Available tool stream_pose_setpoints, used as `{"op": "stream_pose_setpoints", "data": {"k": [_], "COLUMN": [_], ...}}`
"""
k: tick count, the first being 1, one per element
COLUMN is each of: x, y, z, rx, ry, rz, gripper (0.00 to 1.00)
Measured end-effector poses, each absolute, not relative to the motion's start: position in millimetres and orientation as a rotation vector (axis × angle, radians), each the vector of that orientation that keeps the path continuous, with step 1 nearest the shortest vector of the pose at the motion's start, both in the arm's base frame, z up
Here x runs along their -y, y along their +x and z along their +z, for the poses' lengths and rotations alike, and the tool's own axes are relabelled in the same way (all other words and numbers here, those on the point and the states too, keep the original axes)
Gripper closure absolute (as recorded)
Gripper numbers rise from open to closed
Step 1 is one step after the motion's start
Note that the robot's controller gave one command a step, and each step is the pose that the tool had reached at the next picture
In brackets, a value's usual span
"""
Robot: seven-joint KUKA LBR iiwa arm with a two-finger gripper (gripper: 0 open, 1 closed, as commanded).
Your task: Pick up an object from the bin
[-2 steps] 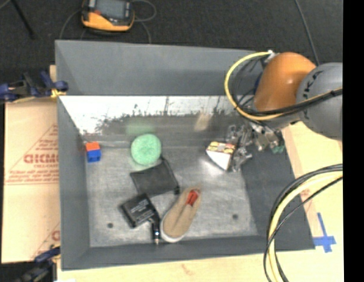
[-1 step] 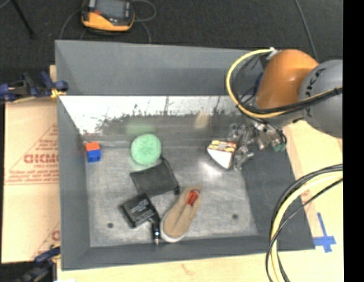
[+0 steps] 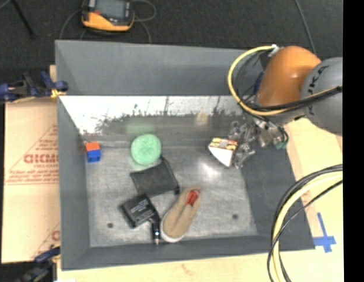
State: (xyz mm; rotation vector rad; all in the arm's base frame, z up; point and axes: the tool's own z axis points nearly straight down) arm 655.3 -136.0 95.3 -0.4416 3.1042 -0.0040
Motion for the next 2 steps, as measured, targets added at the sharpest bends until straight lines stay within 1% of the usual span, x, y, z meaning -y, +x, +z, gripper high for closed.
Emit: {"op": "stream_pose_setpoints", "data": {"k": [1, 2], "x": [135.9, 135.8], "y": [654.5, 653.8], "z": [102.7, 119.4], "rx": [-3.107, -3.11], "ry": [-0.442, -0.442], "rz": [-0.002, 0.0], "gripper": [1.0, 1.0]}}
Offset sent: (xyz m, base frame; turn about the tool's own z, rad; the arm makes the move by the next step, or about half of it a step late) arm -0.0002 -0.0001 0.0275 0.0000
